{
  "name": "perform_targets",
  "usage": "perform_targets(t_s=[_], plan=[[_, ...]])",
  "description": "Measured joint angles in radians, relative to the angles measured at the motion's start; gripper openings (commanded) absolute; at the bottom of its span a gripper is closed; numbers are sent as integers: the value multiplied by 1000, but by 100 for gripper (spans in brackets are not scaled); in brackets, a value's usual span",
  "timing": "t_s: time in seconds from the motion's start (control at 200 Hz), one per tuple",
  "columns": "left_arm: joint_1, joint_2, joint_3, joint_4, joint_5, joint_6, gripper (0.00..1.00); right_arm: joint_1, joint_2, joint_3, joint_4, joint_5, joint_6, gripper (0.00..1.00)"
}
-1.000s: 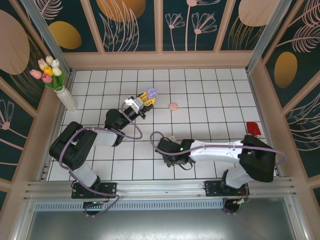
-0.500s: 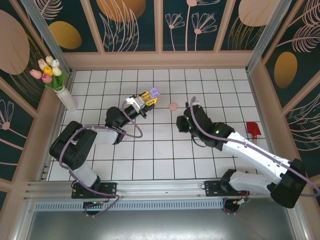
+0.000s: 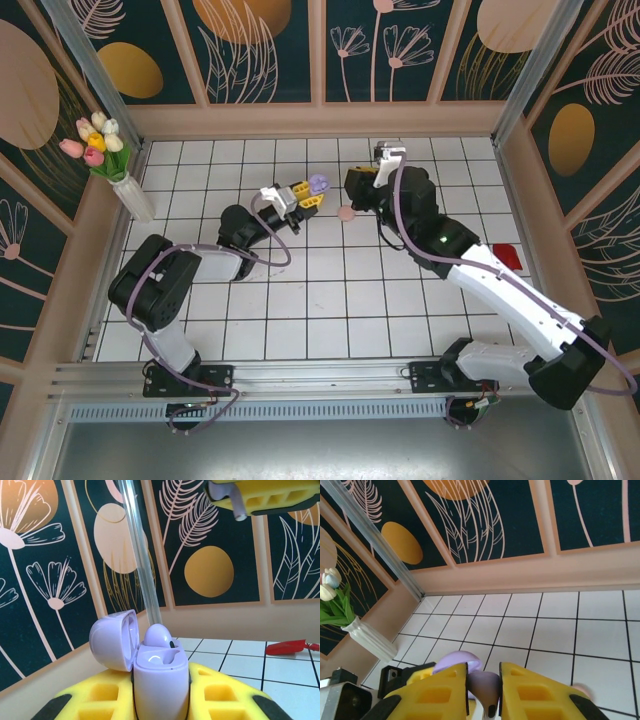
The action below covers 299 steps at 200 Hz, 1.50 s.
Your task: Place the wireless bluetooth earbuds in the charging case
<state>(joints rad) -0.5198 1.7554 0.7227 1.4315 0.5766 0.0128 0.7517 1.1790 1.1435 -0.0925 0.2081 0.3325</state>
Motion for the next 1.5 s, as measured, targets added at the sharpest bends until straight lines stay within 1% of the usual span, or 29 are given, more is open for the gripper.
perform_targets(t_s=[0.21,0.445,0.881,1.496], plan=[[-10,18,44,-19,0,-42,0,-5,42,0,96,-44,-24,19],[-11,19,64,-49,0,-53,0,-11,87,0,172,-91,-39,19],[-11,24,75,-68,0,-52,0,-13,164,0,183,-157,-40,19],[-11,24,75,-68,-1,-52,0,-38,189,0,183,-166,-40,19]])
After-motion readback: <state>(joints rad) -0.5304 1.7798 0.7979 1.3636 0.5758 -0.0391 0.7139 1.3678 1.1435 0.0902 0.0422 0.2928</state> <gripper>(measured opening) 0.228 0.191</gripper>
